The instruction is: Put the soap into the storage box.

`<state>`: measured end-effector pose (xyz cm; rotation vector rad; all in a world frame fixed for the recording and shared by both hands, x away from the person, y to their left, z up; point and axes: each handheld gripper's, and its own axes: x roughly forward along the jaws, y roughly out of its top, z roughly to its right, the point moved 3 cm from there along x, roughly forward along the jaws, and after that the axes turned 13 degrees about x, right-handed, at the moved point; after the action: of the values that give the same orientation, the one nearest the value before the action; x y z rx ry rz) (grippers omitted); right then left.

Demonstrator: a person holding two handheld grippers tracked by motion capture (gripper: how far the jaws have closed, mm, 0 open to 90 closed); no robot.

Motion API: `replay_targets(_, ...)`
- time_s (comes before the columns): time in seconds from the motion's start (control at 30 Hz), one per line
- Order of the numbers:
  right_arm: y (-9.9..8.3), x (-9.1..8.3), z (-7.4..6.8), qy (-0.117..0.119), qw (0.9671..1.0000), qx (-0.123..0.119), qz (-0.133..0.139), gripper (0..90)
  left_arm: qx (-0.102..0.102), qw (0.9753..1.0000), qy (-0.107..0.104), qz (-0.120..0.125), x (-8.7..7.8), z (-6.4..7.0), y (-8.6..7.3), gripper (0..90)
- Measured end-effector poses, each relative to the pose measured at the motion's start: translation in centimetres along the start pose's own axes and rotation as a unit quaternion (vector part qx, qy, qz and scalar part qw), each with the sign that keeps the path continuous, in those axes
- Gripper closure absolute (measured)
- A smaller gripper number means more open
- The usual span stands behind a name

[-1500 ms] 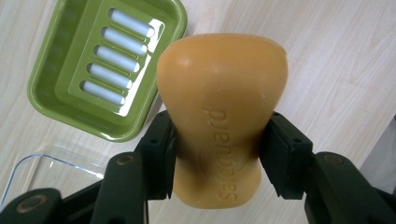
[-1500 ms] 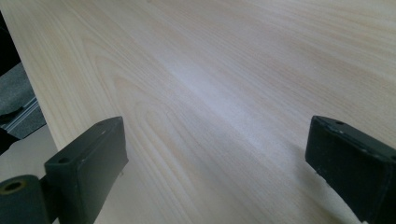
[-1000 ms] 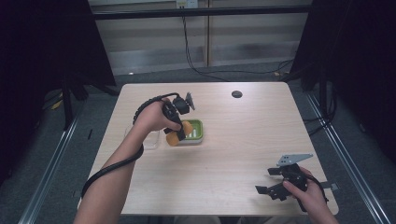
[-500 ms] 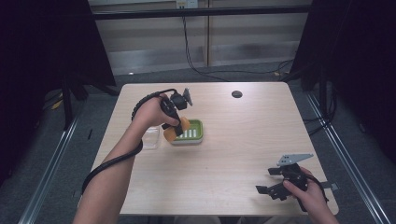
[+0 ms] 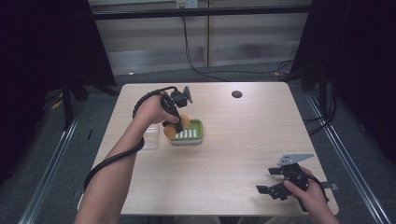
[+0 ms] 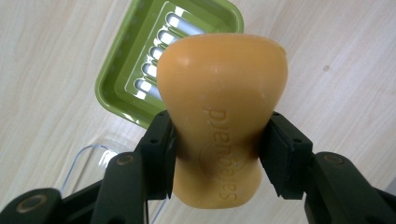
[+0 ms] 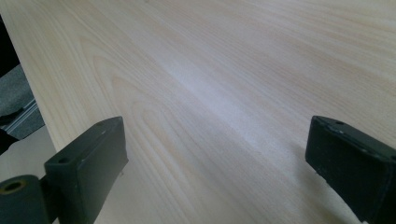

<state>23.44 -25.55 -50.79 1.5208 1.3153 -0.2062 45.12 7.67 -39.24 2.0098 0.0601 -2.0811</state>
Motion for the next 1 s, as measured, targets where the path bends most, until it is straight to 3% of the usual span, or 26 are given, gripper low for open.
replay_targets(0.27, 0.0, -0.1, 0.0, 0.001, 1.0000, -0.001, 0.002, 5.0, 0.013, 0.9999, 0.002, -0.005, 0.2, -0.5, 0.3, 49.9)
replay_targets(0.3, 0.0, -0.1, 0.0, 0.001, 1.0000, 0.000, 0.001, 5.1, 0.007, 0.9999, -0.009, -0.003, 0.1, -0.6, 0.4, 49.9)
replay_targets(0.33, 0.0, -0.1, 0.0, 0.000, 1.0000, 0.000, 0.001, 5.1, 0.005, 1.0000, 0.005, 0.004, 0.3, -0.6, 0.4, 49.9)
replay_targets(0.5, 0.0, 0.0, 0.1, 0.001, 1.0000, 0.002, 0.000, 5.1, 0.002, 1.0000, 0.004, -0.001, 0.4, -0.8, 0.4, 49.9)
replay_targets(0.7, -0.1, 0.1, 0.2, 0.000, 1.0000, 0.003, -0.003, 5.1, 0.017, 0.9998, 0.004, -0.009, 0.4, -1.2, 0.4, 49.9)
replay_targets(0.77, -0.1, 0.1, 0.2, 0.000, 1.0000, 0.004, -0.002, 5.1, 0.012, 0.9999, 0.006, 0.001, 0.5, -1.2, 0.5, 49.9)
replay_targets(0.8, -0.1, 0.1, 0.2, -0.001, 1.0000, 0.006, -0.003, 5.1, 0.023, 0.9997, 0.005, -0.005, 0.4, -1.5, 0.5, 49.9)
replay_targets(0.83, -0.1, 0.1, 0.2, -0.001, 1.0000, 0.006, -0.003, 5.1, 0.013, 0.9999, 0.009, 0.004, 0.5, -1.4, 0.6, 49.9)
replay_targets(1.0, -0.1, 0.1, 0.3, -0.002, 1.0000, 0.006, -0.004, 5.1, 0.021, 0.9997, 0.010, 0.001, 0.5, -1.5, 0.7, 49.9)
